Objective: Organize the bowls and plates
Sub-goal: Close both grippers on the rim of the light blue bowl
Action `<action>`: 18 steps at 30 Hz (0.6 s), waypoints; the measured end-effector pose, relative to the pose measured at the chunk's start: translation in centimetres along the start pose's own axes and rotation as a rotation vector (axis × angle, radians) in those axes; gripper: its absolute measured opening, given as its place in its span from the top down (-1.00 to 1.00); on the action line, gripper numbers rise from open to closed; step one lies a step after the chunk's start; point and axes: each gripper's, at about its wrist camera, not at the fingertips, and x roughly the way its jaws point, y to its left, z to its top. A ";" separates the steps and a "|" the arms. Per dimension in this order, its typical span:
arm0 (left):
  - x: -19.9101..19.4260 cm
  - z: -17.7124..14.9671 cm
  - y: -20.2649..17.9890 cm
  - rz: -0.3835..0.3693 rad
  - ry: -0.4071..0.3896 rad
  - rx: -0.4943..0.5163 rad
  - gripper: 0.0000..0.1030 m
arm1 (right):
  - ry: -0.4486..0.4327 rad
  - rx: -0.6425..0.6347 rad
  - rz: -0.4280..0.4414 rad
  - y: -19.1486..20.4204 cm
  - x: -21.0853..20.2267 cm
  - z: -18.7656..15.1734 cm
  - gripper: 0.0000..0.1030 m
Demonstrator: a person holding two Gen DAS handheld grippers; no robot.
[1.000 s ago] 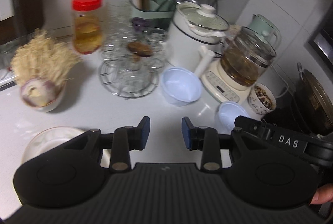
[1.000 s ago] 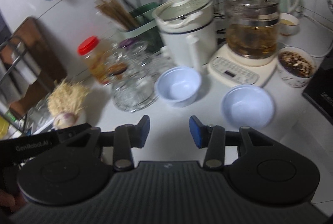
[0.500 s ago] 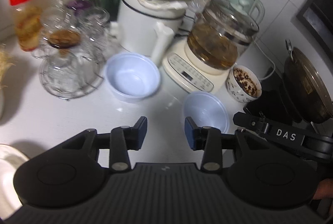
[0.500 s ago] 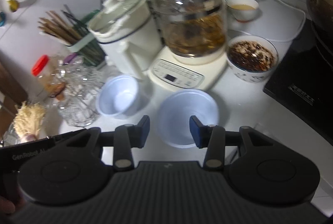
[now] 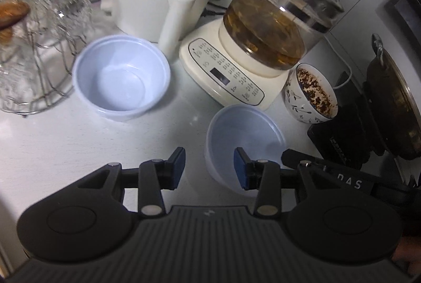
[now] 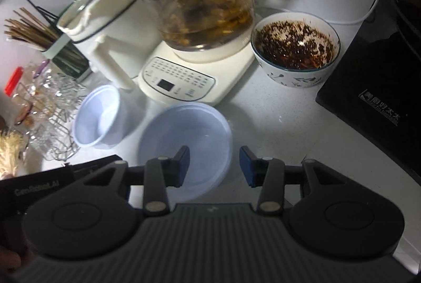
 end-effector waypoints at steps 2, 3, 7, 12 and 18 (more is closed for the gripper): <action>0.8 0.2 0.1 -0.007 0.001 -0.007 0.12 | 0.008 0.001 0.003 -0.2 0.7 0.2 0.13; 1.1 0.3 0.2 -0.010 -0.002 -0.019 0.12 | 0.012 -0.001 0.004 -0.3 1.0 0.3 0.13; 2.7 0.4 0.3 -0.019 0.024 -0.030 0.29 | 0.035 -0.008 0.005 -0.6 2.3 0.5 0.29; 4.0 0.0 -0.1 -0.015 0.042 -0.004 0.54 | 0.065 0.004 -0.006 -0.9 3.5 0.5 0.52; 4.2 -0.2 -0.1 -0.017 0.032 0.009 0.69 | 0.061 -0.010 -0.015 -0.5 3.9 0.3 0.67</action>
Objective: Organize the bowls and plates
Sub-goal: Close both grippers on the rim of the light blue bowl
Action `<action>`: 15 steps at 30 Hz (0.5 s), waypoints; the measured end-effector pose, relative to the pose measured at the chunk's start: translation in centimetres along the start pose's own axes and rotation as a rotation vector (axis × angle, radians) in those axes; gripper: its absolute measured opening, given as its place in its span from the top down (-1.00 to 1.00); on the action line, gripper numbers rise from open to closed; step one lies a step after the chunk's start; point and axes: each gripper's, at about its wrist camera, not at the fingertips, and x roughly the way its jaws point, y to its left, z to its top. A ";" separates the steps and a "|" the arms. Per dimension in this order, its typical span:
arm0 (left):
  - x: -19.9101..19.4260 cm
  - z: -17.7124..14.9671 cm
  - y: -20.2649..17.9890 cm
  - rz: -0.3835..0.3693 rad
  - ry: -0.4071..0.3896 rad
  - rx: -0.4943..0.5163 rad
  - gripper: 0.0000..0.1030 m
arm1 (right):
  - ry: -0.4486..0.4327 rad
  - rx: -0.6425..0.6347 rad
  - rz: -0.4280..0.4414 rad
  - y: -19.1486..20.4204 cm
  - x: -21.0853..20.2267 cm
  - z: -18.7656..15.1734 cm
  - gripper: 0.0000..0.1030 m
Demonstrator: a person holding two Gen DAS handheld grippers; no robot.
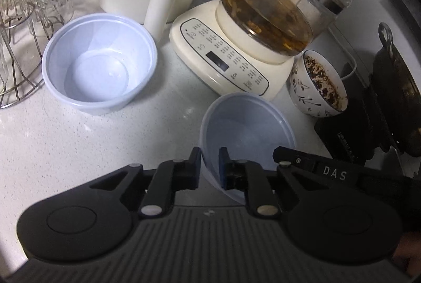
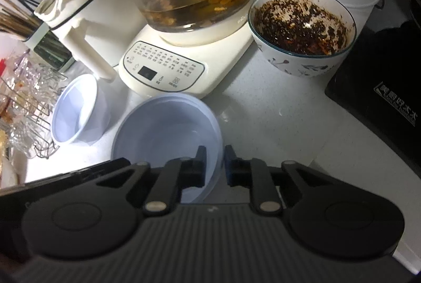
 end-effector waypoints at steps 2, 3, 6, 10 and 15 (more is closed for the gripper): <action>0.0 0.0 0.0 -0.002 -0.001 0.001 0.69 | 0.001 -0.004 0.004 -0.1 0.1 0.1 0.69; -0.1 0.0 0.0 0.000 -0.002 0.007 0.69 | 0.002 -0.002 0.008 -0.1 0.0 0.2 0.69; -0.7 -0.1 -0.1 0.003 -0.009 0.004 0.69 | -0.005 -0.019 0.014 0.2 -0.4 0.4 0.70; -1.7 -0.1 -0.1 0.009 -0.018 -0.008 0.69 | -0.011 -0.051 0.023 0.8 -1.5 0.4 0.70; -3.9 -0.1 -0.2 0.015 -0.040 -0.019 0.69 | -0.012 -0.055 0.039 1.5 -2.9 0.3 0.70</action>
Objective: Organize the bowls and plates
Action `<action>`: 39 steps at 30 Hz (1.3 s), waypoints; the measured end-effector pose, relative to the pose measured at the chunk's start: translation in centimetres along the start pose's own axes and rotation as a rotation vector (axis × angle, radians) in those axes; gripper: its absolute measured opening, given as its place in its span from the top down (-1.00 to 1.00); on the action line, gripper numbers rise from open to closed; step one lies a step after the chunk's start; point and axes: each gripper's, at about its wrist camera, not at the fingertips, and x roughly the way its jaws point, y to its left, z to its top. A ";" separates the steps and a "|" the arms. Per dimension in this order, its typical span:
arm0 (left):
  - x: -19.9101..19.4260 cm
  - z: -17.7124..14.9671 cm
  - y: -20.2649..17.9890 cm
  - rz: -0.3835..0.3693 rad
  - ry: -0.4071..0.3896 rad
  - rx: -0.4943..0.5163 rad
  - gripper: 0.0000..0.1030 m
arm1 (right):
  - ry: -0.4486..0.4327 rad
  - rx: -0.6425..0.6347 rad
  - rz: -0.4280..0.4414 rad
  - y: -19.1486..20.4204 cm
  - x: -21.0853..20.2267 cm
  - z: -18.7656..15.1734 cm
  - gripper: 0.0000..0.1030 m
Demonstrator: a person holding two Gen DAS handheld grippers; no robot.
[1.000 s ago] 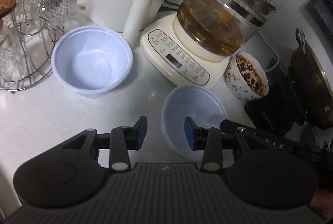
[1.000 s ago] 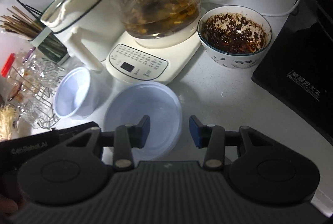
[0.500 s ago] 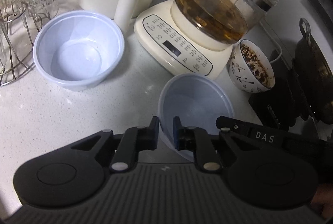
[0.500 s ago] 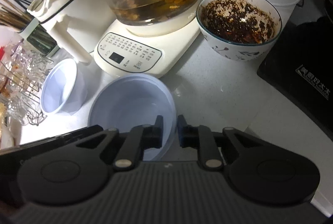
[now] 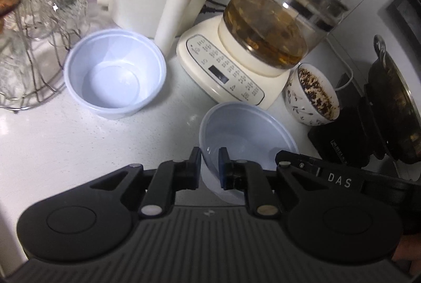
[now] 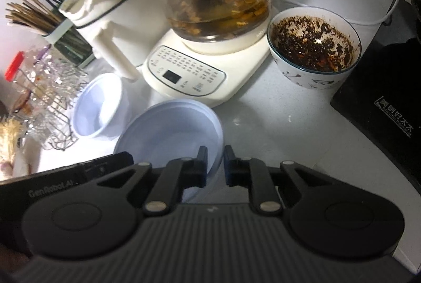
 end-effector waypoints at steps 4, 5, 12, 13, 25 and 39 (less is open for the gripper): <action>-2.0 -0.1 0.0 0.010 -0.017 -0.009 0.69 | -0.007 -0.021 0.016 0.9 -1.4 0.1 0.70; -2.6 -0.2 0.1 0.011 -0.022 -0.014 0.69 | -0.011 -0.026 0.021 1.2 -1.8 0.1 0.70; -6.2 -0.5 0.2 0.027 -0.053 -0.019 0.69 | -0.033 -0.040 0.050 2.9 -4.0 0.2 0.70; -6.8 -0.6 0.2 0.030 -0.058 -0.019 0.69 | -0.033 -0.039 0.055 3.2 -4.3 0.2 0.70; -11.4 -1.1 3.5 0.044 -0.122 -0.041 0.69 | -0.077 -0.093 0.114 7.7 -6.0 -0.5 0.70; -18.3 -3.8 9.6 0.117 -0.216 -0.136 0.69 | -0.078 -0.200 0.221 15.0 -6.7 -2.6 0.70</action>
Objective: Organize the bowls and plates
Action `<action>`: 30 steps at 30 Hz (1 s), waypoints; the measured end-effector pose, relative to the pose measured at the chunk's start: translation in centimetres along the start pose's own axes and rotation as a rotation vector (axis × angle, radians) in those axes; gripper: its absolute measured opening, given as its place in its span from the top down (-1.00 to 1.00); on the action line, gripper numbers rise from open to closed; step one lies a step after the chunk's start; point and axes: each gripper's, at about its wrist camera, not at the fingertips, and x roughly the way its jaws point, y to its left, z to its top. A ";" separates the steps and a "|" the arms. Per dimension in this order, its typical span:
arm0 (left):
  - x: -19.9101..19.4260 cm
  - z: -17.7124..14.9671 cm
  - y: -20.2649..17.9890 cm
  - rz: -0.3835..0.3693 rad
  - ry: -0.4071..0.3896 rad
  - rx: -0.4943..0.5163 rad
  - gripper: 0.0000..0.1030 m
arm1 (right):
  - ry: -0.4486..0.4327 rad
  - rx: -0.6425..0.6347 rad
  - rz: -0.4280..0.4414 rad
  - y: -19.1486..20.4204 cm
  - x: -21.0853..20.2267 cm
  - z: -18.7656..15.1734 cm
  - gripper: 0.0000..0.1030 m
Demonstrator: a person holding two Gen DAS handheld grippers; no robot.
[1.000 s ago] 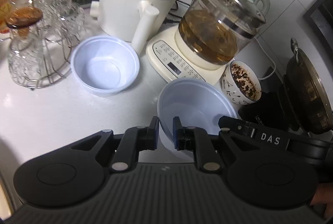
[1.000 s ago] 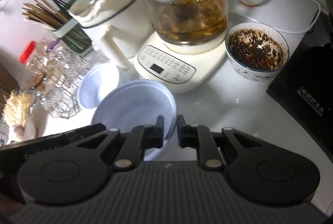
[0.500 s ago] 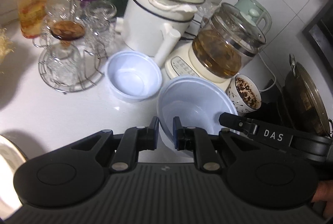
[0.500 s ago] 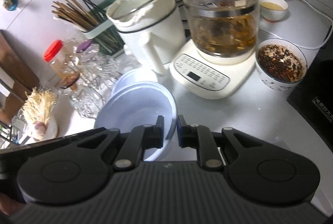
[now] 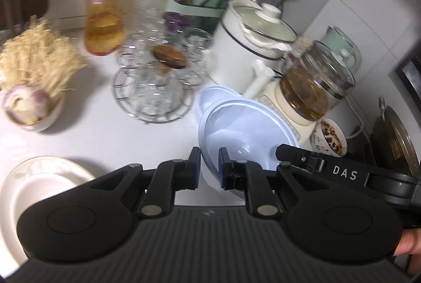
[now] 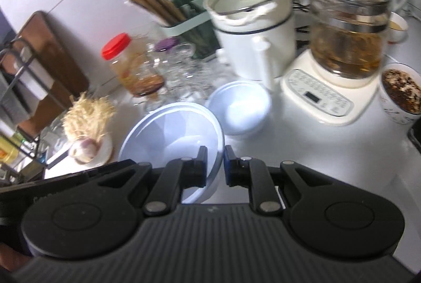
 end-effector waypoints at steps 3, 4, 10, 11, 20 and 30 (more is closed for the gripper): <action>-1.4 -0.2 1.6 0.021 -0.019 -0.020 0.69 | 0.000 -0.023 0.026 1.9 0.2 -0.3 0.70; -1.8 -0.2 2.0 0.028 -0.025 -0.025 0.69 | 0.000 -0.031 0.034 2.5 0.3 -0.4 0.70; -4.6 -0.6 4.7 0.077 -0.076 -0.062 0.69 | 0.003 -0.080 0.092 5.9 0.9 -0.5 0.70; -5.0 -0.7 5.2 0.087 -0.083 -0.071 0.69 | 0.004 -0.091 0.103 6.5 1.0 -0.6 0.70; -8.5 -2.0 9.7 0.176 -0.130 -0.179 0.69 | 0.044 -0.184 0.202 11.6 2.8 -1.2 0.70; -9.8 -5.3 14.0 0.251 -0.114 -0.265 0.68 | 0.142 -0.256 0.257 14.9 5.5 -4.1 0.69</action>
